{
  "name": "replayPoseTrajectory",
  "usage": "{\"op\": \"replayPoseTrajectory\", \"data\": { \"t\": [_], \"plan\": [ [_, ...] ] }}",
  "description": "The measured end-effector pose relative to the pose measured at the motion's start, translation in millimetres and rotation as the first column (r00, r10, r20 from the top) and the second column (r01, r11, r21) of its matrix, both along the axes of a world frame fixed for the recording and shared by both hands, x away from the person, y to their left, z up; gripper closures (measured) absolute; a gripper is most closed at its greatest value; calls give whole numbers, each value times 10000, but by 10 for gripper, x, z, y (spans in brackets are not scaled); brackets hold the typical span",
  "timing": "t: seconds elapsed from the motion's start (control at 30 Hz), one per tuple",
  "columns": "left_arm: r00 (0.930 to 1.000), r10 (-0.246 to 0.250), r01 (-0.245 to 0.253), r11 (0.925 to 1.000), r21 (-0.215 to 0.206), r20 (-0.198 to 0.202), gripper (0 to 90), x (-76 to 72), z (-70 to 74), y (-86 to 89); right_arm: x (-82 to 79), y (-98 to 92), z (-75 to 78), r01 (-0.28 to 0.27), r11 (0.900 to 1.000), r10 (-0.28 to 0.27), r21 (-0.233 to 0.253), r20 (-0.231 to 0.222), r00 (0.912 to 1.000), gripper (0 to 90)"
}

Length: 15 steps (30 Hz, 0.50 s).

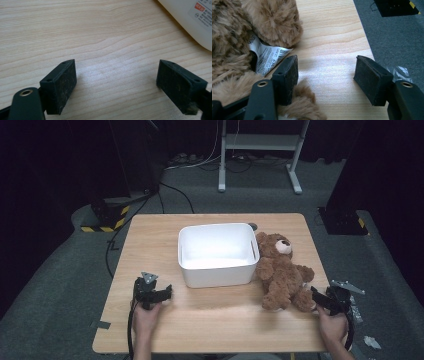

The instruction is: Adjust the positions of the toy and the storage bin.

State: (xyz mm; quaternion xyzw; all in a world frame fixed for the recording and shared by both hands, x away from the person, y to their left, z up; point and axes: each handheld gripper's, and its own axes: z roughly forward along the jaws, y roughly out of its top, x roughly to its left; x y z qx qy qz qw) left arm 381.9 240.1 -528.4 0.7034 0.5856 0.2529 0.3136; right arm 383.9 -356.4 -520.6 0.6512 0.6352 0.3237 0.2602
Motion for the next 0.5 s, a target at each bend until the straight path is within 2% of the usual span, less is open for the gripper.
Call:
{"op": "replayPoseTrajectory", "data": {
  "t": [0.5],
  "plan": [
    [10000,37,-36,9999,137,-51,174,-16,6,7,5,12,-3,-186,9997,186,-142,8,9998,356]
  ]
}}
